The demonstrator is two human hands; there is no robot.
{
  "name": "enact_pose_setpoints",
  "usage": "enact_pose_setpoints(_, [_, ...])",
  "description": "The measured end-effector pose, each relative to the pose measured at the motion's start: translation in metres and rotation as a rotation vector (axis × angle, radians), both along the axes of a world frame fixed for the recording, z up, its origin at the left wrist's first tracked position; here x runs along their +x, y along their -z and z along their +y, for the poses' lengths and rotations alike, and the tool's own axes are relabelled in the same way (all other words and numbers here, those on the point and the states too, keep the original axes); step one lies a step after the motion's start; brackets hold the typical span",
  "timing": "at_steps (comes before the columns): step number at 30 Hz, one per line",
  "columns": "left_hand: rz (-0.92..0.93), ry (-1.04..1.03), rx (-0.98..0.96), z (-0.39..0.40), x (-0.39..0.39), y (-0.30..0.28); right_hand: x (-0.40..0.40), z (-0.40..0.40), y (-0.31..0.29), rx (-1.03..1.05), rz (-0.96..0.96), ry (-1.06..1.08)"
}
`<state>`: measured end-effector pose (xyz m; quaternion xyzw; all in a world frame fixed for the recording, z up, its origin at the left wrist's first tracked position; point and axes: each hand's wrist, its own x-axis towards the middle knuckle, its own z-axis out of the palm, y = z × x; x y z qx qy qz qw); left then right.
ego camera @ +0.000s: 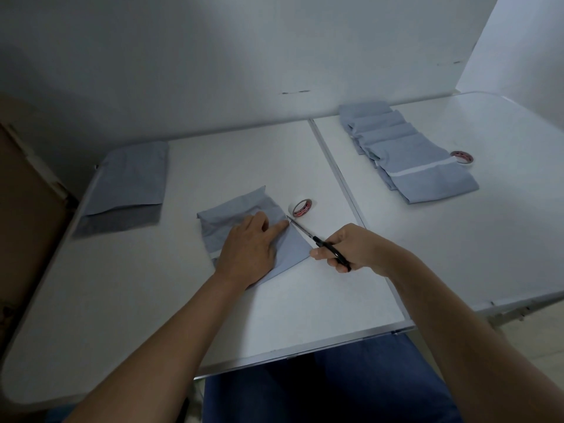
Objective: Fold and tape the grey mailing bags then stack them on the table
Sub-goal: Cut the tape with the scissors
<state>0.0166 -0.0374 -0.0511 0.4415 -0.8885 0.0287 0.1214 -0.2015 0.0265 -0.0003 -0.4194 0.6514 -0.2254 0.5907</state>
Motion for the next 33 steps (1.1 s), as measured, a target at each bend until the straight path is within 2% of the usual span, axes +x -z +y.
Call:
enact_pose_setpoints(6, [-0.011,-0.001,0.007,-0.001,0.0,0.001,-0.002,0.001,0.006,-0.011,0.009,0.001])
enact_pose_setpoints(9, [0.004,-0.001,0.014,0.0,0.0,0.001,-0.003,-0.002,0.001,-0.039,0.081,-0.002])
enact_pose_setpoints(15, [0.023,-0.008,0.032,0.0,0.0,0.001,-0.008,-0.025,-0.014,-0.143,0.38,-0.094])
enact_pose_setpoints(19, [0.015,-0.013,0.039,0.0,0.0,0.003,-0.017,-0.038,-0.019,-0.279,0.803,-0.216])
enact_pose_setpoints(21, [0.022,-0.013,0.039,-0.001,0.0,0.003,-0.022,-0.039,-0.015,-0.357,0.904,-0.203])
enact_pose_setpoints(26, [0.014,-0.016,0.049,-0.001,0.0,0.003,-0.035,-0.038,0.002,-0.616,0.869,-0.016])
enact_pose_setpoints(29, [0.003,-0.023,0.045,-0.002,-0.001,0.002,-0.039,-0.04,0.008,-0.583,0.726,-0.017])
enact_pose_setpoints(33, [-0.004,-0.03,0.042,-0.001,-0.001,0.001,-0.042,-0.047,0.023,-0.596,0.677,0.092])
